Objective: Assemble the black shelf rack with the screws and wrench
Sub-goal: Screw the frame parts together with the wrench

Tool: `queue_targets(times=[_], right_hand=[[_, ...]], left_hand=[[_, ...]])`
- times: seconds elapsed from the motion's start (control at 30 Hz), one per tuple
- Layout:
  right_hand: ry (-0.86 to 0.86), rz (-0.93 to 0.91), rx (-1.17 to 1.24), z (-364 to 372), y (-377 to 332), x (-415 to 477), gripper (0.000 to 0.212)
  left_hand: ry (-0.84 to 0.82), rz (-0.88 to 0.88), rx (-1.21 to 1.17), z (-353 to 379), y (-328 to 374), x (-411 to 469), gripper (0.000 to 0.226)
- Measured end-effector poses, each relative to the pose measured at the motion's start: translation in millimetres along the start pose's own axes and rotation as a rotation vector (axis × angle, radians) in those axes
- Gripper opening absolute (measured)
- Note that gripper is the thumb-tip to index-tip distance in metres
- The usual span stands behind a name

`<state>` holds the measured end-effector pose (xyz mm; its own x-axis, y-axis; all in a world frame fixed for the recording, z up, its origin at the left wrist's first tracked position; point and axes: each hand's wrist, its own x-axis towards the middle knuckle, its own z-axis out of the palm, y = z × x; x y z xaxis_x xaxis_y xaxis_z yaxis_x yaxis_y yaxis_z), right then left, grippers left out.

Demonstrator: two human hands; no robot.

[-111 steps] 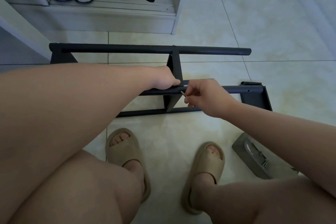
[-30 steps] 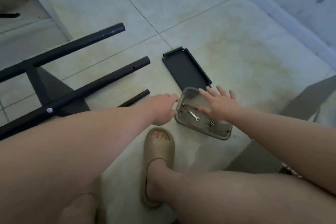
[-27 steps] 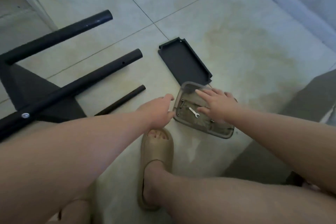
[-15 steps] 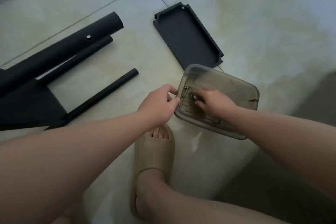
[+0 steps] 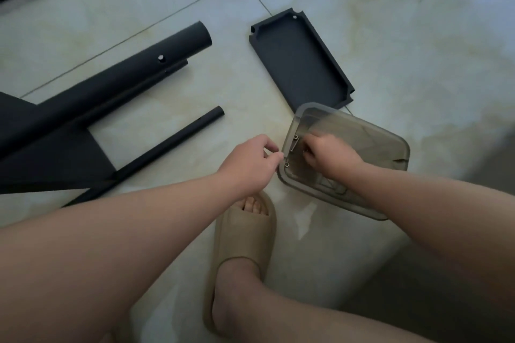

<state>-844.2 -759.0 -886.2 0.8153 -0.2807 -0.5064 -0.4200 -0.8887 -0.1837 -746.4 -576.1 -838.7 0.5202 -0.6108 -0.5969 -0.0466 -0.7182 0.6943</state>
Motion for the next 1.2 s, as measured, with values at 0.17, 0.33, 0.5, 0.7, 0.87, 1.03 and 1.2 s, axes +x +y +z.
queue_targets(times=[0.17,0.33,0.5,0.7,0.87,1.03,1.2], right_hand=[[0.078,-0.170,-0.063,-57.3,-28.4,-34.6,0.018],[0.206,-0.247,-0.066,-128.3,-95.2,-67.7,0.015],[0.359,-0.361,0.007,-182.6,-178.0,-108.8,0.010],[0.473,-0.523,0.148,-221.2,-282.5,-149.4,0.010],[0.463,-0.666,0.231,-220.7,-358.9,-166.9,0.011],[0.350,-0.783,0.174,-209.5,-403.3,-157.1,0.018],[0.327,-0.783,0.210,-197.5,-424.4,-132.4,0.018]], left_hand=[[-0.052,-0.063,0.091,-43.5,12.7,-28.3,0.017],[-0.113,-0.090,0.227,-104.0,32.4,-81.3,0.026],[0.041,-0.176,-0.022,-165.8,41.8,-152.7,0.028],[0.243,-0.232,-0.534,-227.2,19.0,-236.5,0.044],[0.214,-0.227,-1.026,-261.7,-9.4,-273.5,0.056],[0.139,-0.223,-1.187,-284.3,-37.2,-282.9,0.065],[0.131,-0.292,-1.160,-305.0,-64.7,-278.7,0.060]])
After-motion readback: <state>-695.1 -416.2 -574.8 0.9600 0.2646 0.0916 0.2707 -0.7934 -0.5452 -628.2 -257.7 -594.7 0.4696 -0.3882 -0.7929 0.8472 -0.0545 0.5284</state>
